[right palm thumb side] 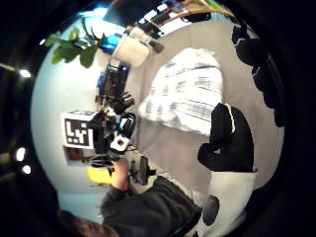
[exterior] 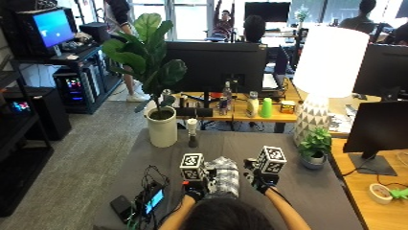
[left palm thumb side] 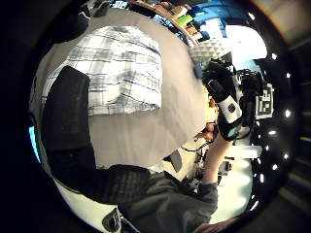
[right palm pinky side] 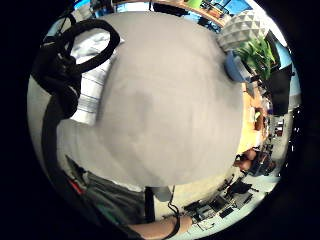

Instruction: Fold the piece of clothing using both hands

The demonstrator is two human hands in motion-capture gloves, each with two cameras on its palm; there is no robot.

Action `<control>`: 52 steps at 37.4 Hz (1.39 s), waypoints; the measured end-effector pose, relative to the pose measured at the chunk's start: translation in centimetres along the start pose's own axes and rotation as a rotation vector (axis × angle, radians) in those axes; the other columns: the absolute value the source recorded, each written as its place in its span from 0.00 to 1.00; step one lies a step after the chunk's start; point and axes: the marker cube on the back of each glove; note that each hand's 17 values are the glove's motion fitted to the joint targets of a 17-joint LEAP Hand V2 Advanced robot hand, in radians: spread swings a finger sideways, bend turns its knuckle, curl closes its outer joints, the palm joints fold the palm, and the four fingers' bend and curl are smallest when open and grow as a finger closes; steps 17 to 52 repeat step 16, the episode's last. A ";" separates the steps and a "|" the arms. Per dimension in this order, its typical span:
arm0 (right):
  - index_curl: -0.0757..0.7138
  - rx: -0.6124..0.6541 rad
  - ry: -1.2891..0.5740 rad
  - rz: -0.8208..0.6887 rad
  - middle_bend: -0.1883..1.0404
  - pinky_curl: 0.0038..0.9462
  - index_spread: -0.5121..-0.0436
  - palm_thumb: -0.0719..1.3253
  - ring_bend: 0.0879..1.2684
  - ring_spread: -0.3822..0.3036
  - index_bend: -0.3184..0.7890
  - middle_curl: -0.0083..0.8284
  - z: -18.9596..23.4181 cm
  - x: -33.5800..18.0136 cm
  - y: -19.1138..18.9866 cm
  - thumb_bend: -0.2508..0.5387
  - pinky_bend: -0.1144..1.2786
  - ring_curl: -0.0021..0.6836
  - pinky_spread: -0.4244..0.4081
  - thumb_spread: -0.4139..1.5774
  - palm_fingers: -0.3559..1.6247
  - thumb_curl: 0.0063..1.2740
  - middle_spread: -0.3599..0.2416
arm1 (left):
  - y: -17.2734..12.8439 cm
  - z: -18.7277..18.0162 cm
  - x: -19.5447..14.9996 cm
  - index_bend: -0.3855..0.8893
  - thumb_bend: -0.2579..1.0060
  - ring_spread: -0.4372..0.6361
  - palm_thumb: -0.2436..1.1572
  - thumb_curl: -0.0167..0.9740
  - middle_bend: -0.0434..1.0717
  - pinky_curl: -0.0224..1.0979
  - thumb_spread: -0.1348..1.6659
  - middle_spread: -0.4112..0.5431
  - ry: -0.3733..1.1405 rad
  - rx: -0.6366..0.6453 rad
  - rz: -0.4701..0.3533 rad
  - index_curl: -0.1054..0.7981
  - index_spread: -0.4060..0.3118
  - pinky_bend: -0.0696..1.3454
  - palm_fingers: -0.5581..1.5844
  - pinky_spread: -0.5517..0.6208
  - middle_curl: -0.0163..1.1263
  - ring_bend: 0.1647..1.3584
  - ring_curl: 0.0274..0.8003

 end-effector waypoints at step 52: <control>0.22 0.034 0.070 0.010 0.42 0.43 0.53 0.61 0.50 0.34 0.34 0.57 -1.0 2.2 0.1 0.29 0.58 0.61 0.30 0.81 0.65 0.34 0.49 | -0.6 -0.7 3.1 0.46 0.27 0.54 0.36 0.33 0.15 0.33 0.93 0.54 -0.016 -0.035 0.036 0.62 0.51 0.21 0.47 0.64 0.23 0.24 0.40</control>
